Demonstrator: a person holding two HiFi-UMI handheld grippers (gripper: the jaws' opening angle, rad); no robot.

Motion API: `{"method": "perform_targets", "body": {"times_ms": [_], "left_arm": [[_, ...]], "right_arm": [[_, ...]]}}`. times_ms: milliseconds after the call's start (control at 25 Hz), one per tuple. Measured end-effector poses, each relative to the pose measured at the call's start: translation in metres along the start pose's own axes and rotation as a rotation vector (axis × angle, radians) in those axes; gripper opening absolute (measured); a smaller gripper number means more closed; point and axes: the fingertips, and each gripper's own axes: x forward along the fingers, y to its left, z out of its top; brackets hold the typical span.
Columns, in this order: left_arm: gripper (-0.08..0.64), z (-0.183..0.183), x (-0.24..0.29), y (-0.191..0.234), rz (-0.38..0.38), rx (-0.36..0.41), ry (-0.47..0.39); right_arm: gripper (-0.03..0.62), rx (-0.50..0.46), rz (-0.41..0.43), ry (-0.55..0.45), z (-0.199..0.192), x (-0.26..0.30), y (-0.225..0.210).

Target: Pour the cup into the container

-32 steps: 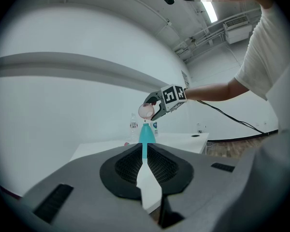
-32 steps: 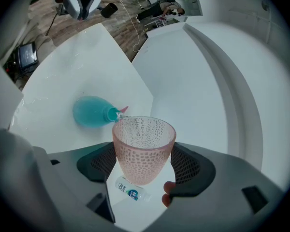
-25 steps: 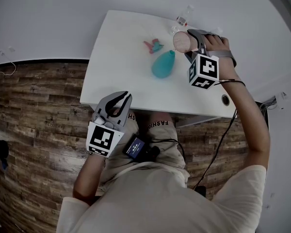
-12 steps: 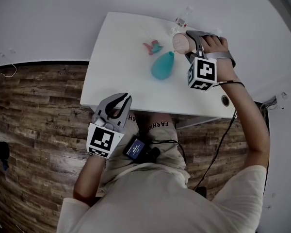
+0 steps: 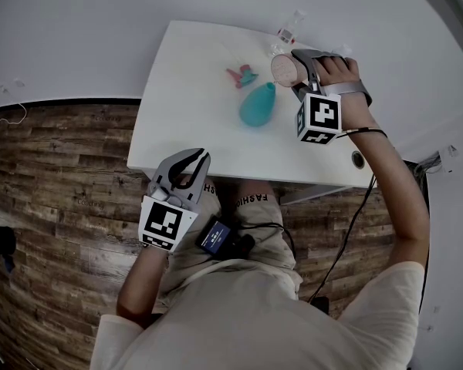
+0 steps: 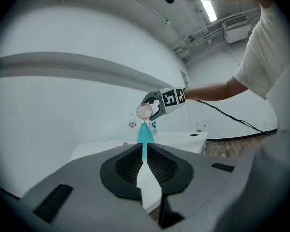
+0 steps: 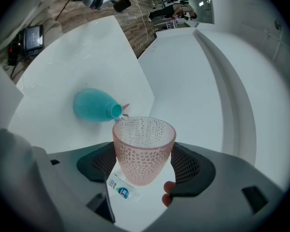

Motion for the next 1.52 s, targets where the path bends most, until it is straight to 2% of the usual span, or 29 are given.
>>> {"method": "perform_targets", "body": {"times_ms": [720, 1200, 1520], "left_arm": [[0.027, -0.002, 0.001, -0.002, -0.004, -0.002, 0.009], [0.028, -0.006, 0.000, -0.003, -0.001, -0.010, 0.014], [0.028, -0.008, 0.000, -0.004, -0.001, -0.010, 0.016]], "right_arm": [[0.357, -0.169, -0.100, -0.011, 0.009, -0.001, -0.005], [0.357, -0.219, -0.135, -0.051, 0.020, -0.004, -0.001], [0.357, -0.318, -0.213, -0.070, 0.025, -0.011, -0.006]]}}
